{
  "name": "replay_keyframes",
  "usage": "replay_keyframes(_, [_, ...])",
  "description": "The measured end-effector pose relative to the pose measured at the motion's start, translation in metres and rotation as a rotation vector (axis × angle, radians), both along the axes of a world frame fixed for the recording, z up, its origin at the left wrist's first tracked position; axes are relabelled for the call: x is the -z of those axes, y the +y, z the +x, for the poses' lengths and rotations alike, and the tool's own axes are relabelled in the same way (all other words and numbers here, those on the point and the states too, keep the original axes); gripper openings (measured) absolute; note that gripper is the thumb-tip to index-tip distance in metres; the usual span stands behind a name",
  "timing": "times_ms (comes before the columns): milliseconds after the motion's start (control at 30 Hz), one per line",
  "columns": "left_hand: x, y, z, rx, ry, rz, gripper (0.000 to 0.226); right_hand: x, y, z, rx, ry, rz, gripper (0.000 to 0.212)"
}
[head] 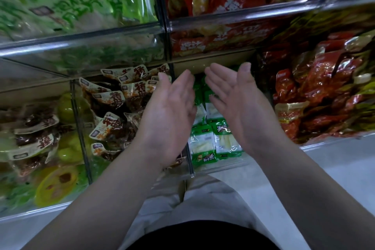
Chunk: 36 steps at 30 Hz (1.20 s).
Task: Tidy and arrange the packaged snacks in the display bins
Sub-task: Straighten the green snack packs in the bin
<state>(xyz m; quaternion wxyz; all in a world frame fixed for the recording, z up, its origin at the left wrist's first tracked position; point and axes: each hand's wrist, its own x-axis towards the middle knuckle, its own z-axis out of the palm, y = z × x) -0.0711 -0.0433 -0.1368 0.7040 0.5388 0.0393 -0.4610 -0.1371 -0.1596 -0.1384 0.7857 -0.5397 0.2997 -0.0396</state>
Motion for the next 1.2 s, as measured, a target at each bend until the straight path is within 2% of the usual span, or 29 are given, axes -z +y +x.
replay_keyframes(100, [-0.021, 0.005, 0.004, 0.012, 0.014, -0.123, 0.071, -0.022, 0.001, 0.002, -0.017, -0.065, -0.02, 0.086])
replay_keyframes(200, [-0.042, 0.009, 0.014, 0.052, -0.057, -0.166, 0.071, -0.043, 0.001, 0.008, -0.031, -0.13, -0.029, 0.077])
replay_keyframes(400, [-0.074, 0.008, 0.037, 0.097, -0.197, -0.223, 0.072, -0.077, -0.003, 0.031, -0.046, -0.229, -0.055, 0.077])
replay_keyframes(600, [-0.099, 0.002, 0.057, 0.054, -0.241, -0.269, 0.071, -0.095, -0.008, 0.046, -0.042, -0.262, -0.113, 0.077])
replay_keyframes(967, [-0.121, -0.015, 0.088, -0.03, -0.296, -0.214, 0.069, -0.111, -0.024, 0.084, -0.032, -0.252, -0.175, 0.077])
replay_keyframes(1133, [-0.126, -0.036, 0.112, -0.032, -0.33, -0.174, 0.067, -0.116, -0.034, 0.115, -0.028, -0.224, -0.185, 0.088])
replay_keyframes(1200, [-0.129, -0.047, 0.123, -0.05, -0.332, -0.171, 0.066, -0.117, -0.039, 0.128, -0.035, -0.202, -0.213, 0.086])
